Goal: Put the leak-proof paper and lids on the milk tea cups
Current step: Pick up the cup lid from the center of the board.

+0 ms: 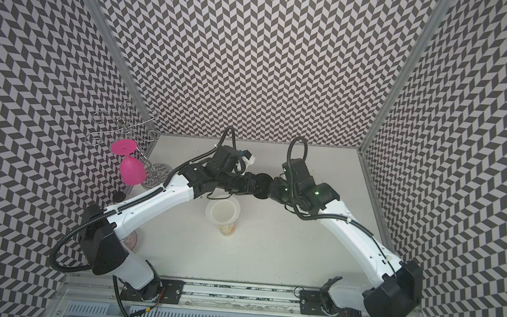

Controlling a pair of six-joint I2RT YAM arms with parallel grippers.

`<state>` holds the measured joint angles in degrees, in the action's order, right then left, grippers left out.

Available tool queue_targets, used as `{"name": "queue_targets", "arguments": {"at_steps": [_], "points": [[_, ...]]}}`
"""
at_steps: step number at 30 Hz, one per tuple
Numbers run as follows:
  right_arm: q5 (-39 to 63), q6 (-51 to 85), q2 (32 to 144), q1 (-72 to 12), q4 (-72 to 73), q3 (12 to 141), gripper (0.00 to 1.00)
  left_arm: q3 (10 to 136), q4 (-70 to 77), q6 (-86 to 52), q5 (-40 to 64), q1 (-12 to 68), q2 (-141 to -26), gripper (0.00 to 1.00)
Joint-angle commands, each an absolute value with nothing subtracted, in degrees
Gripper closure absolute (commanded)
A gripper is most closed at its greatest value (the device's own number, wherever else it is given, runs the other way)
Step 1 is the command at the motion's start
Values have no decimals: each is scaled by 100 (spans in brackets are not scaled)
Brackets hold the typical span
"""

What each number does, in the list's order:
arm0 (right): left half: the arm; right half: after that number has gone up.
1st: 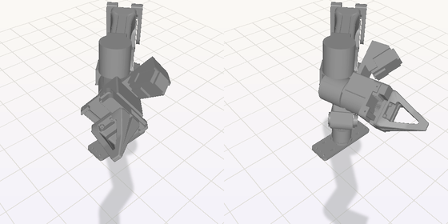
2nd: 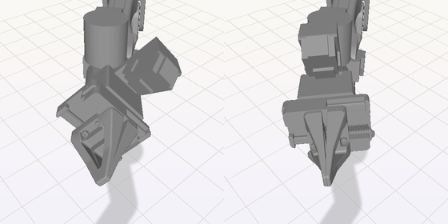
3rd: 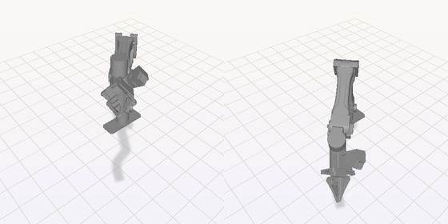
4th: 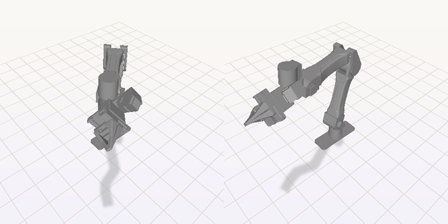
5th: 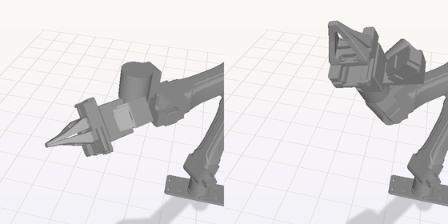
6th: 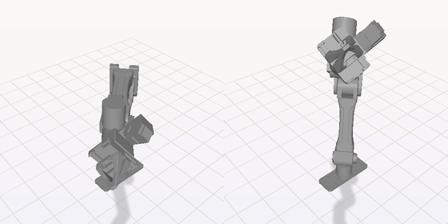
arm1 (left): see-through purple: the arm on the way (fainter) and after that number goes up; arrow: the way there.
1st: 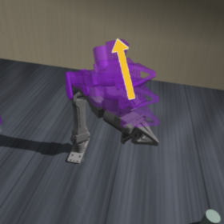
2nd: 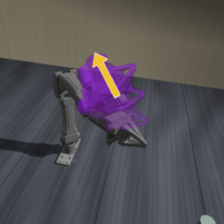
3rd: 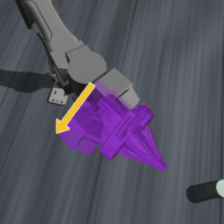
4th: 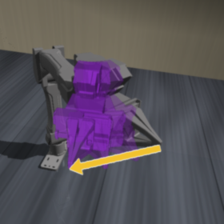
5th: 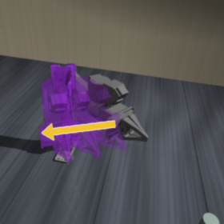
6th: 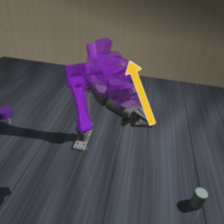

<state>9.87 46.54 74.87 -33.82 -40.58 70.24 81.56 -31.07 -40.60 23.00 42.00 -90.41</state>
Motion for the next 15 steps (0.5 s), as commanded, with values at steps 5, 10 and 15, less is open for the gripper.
{"name": "queue_targets", "arguments": {"at_steps": [5, 10, 15], "points": [[973, 4570, 7453, -3419, -3806, 7146, 90, 8166, -2848, -4228, 2348, 4179, -8833, 64], [993, 4514, 7482, -3419, -3819, 7184, 89, 8164, -2777, -4288, 2320, 4176, -8825, 69], [950, 4465, 7456, -3419, -3893, 7260, 86, 8130, -2725, -4349, 2253, 4177, -8791, 77]]}}
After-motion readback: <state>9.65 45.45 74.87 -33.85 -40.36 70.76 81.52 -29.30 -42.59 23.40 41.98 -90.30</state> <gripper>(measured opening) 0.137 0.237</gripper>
